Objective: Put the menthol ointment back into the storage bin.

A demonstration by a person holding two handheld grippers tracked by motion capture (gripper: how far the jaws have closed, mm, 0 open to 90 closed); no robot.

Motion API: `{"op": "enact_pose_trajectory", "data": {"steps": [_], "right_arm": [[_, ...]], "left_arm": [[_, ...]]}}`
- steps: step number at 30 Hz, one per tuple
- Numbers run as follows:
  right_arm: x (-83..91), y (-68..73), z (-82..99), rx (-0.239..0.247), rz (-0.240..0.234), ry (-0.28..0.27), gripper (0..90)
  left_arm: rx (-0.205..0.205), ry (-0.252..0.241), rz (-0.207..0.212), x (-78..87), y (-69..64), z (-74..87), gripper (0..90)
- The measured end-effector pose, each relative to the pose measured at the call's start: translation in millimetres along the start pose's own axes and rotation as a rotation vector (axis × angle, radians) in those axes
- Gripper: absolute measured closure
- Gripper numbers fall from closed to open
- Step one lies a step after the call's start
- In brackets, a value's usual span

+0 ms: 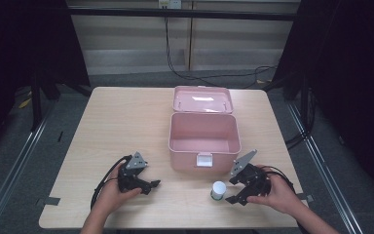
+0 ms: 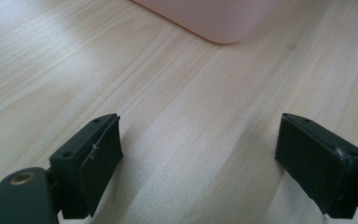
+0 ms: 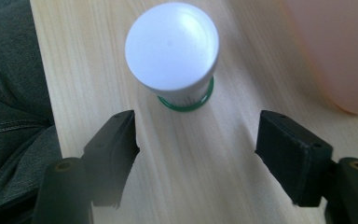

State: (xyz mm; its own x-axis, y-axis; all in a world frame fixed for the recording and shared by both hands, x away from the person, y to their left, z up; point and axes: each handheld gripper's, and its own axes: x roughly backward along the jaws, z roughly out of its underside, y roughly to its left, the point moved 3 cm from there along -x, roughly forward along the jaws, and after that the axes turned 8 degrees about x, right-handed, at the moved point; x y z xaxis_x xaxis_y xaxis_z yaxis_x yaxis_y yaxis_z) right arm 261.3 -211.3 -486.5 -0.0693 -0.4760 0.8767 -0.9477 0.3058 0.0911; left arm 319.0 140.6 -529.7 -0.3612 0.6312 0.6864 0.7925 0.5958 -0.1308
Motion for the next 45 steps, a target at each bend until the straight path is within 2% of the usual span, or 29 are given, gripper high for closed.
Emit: {"op": "enact_pose_trajectory", "data": {"steps": [2, 11, 19, 30, 44, 45], "right_arm": [[-0.6, 1.5, -4.1, 0.007, -0.017, 0.004, 31.5], [-2.9, 4.2, -22.1, 0.036, -0.032, 0.019, 36.4], [-2.8, 3.2, -33.0, 0.059, -0.031, 0.024, 41.4], [-3.8, 3.2, -43.0, 0.081, -0.041, 0.071, 49.4], [-0.6, 1.8, -49.8, 0.093, -0.041, 0.147, 50.1], [0.8, 1.7, -50.9, 0.083, -0.043, 0.150, 50.1]], "left_arm": [[0.000, 0.000, 0.000, 0.0, 0.0, 0.0, 13.8], [0.000, 0.000, 0.000, 0.0, 0.0, 0.0, 13.8], [-0.002, 0.002, 0.000, 0.2, 0.1, 0.1, 13.8], [-0.002, 0.002, 0.000, 0.2, 0.1, 0.1, 13.8], [-0.004, 0.002, -0.001, 0.3, 0.2, 0.1, 13.8], [-0.004, 0.002, -0.001, 0.3, 0.2, 0.1, 13.8]]}}
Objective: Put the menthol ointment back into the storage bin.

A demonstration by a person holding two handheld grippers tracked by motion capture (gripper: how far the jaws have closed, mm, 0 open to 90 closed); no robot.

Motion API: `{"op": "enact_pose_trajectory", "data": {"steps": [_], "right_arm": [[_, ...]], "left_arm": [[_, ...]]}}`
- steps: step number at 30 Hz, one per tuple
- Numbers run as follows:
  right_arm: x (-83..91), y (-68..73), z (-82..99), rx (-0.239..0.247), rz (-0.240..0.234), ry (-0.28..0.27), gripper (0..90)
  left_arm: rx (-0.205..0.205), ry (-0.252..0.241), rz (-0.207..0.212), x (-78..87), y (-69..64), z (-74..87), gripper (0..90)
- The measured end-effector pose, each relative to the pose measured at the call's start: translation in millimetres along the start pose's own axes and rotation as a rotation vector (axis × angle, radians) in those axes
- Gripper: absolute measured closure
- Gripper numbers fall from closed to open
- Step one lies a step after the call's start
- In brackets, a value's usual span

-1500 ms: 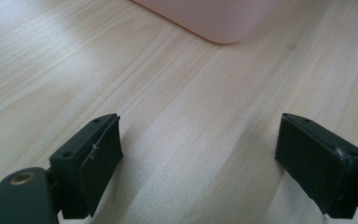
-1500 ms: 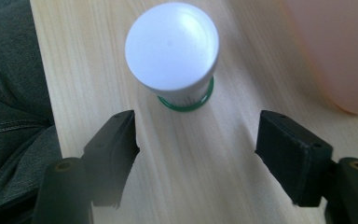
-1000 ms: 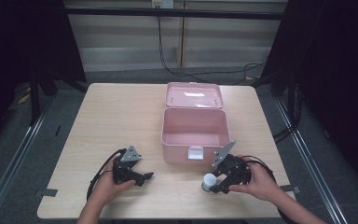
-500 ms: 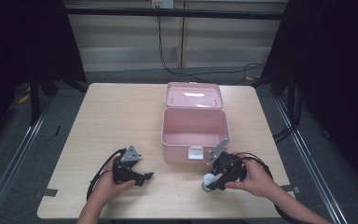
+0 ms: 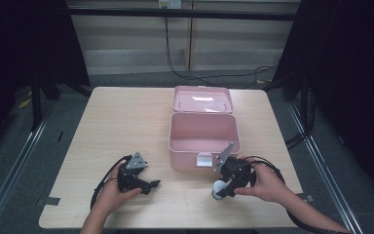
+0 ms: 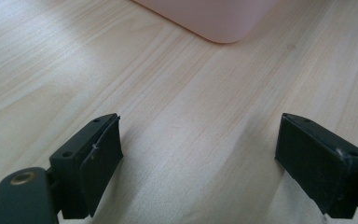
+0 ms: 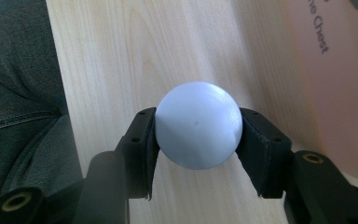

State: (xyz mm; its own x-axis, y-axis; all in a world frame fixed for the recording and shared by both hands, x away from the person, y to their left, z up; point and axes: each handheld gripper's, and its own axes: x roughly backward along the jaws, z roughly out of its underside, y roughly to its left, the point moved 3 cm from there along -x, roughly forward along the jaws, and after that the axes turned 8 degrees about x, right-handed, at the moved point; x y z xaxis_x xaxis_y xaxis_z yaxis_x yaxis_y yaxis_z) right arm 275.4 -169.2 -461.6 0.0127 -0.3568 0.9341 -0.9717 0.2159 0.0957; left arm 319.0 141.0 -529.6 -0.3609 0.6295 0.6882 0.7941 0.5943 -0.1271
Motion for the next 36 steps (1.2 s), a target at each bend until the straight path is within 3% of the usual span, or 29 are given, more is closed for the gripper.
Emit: {"op": "enact_pose_trajectory", "data": {"steps": [19, 36], "right_arm": [[36.0, -6.4, -10.3, -0.026, 0.004, 0.024, 50.2], [74.2, -11.0, -27.8, -0.027, 0.006, -0.005, 50.2]], "left_arm": [[0.000, 0.000, -0.001, 0.1, 0.0, 0.0, 13.8], [-0.001, 0.000, -0.001, 0.2, 0.0, 0.1, 13.8]]}}
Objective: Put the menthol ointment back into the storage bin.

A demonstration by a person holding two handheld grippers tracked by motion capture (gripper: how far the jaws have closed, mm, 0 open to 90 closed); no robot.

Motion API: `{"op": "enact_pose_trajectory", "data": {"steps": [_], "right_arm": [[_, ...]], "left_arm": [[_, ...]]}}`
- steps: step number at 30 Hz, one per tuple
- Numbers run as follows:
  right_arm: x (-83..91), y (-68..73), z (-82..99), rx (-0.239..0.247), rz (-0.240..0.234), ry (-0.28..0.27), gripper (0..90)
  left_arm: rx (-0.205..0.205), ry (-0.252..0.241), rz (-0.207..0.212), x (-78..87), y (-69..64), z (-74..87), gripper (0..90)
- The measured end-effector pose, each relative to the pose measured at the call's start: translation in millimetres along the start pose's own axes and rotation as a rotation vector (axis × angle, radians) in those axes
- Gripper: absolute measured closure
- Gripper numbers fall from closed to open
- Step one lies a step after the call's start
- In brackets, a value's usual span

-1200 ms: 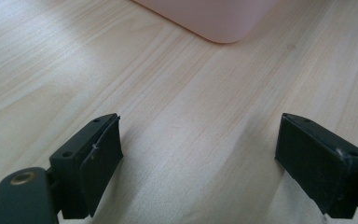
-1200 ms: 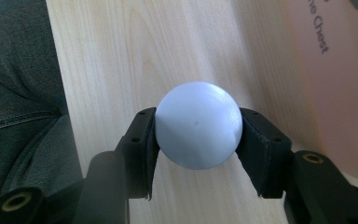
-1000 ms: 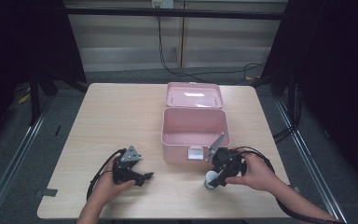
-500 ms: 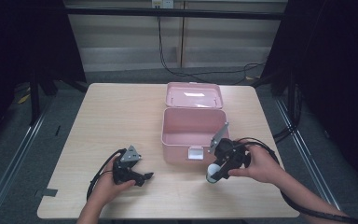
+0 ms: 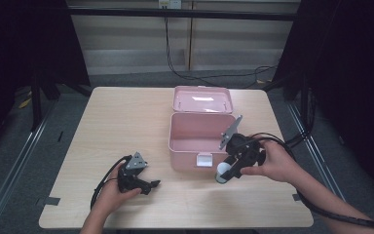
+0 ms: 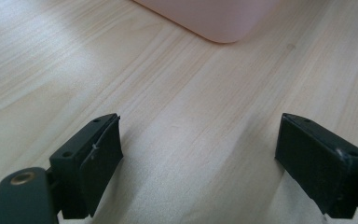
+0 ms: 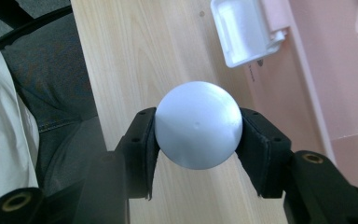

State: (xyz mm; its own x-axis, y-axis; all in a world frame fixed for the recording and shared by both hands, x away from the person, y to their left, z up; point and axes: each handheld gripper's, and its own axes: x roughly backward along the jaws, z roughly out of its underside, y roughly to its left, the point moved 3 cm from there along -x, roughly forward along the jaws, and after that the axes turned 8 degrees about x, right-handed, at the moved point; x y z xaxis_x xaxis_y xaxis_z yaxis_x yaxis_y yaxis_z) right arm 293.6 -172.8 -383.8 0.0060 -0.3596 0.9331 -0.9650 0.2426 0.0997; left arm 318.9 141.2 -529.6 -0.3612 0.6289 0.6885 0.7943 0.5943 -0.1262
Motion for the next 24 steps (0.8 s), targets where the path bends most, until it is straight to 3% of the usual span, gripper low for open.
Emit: {"op": "enact_pose_trajectory", "data": {"steps": [24], "right_arm": [[45.7, -13.1, -16.2, -0.035, 0.021, 0.000, 50.2]], "left_arm": [[0.005, -0.005, 0.002, -0.1, -0.3, 0.2, 13.8]]}}
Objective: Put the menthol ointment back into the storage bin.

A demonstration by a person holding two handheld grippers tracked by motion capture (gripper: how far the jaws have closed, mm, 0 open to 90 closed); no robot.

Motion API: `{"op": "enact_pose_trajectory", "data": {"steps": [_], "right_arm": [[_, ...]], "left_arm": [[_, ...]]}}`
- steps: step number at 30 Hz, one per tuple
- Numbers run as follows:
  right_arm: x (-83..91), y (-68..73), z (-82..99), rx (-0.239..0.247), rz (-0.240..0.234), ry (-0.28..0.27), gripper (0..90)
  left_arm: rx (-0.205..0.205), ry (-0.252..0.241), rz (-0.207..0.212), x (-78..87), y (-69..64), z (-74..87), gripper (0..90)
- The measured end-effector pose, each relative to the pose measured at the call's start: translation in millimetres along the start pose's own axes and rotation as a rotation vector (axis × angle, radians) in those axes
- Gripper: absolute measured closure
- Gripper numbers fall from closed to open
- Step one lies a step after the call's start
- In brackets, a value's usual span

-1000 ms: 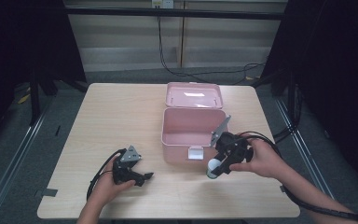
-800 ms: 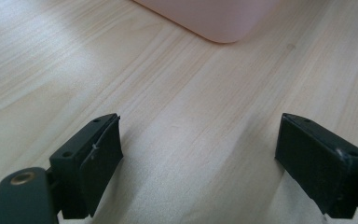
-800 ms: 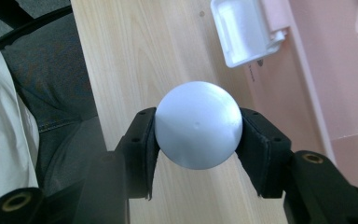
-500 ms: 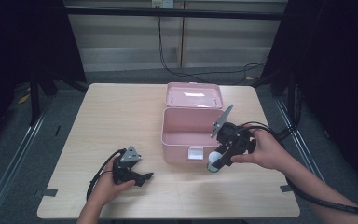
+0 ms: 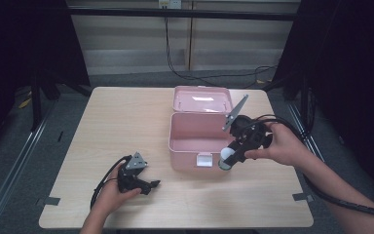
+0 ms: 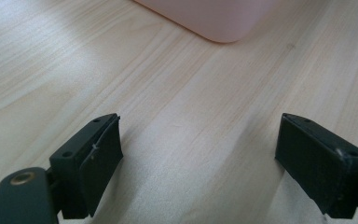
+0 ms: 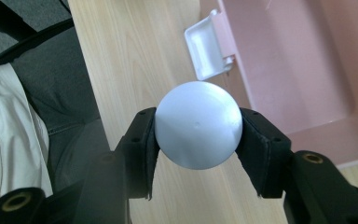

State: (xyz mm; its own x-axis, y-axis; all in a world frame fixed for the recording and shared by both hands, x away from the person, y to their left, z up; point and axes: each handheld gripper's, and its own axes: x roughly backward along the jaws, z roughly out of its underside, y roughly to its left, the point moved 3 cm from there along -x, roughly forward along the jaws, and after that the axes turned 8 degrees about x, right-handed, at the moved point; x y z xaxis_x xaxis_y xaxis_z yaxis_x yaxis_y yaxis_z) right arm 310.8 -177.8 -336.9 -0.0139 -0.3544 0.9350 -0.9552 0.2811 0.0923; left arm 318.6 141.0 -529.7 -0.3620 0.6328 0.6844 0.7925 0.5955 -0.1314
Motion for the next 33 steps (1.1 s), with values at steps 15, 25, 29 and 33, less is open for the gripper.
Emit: {"op": "enact_pose_trajectory", "data": {"steps": [15, 25, 29, 33], "right_arm": [[19.2, -16.0, -16.4, -0.025, 0.031, -0.018, 50.2], [15.3, -30.3, -38.4, -0.048, 0.054, -0.023, 50.2], [13.7, -41.4, -41.2, -0.081, 0.078, -0.022, 50.2], [9.9, -51.1, -40.7, -0.119, 0.092, -0.020, 50.2]], "left_arm": [[0.000, 0.003, 0.001, 0.2, 0.0, -0.1, 13.8], [0.000, 0.002, 0.003, 0.2, 0.0, 0.0, 13.8], [0.000, 0.003, 0.001, 0.2, 0.0, 0.0, 13.8], [0.001, 0.001, 0.004, 0.0, 0.0, 0.0, 13.7]]}}
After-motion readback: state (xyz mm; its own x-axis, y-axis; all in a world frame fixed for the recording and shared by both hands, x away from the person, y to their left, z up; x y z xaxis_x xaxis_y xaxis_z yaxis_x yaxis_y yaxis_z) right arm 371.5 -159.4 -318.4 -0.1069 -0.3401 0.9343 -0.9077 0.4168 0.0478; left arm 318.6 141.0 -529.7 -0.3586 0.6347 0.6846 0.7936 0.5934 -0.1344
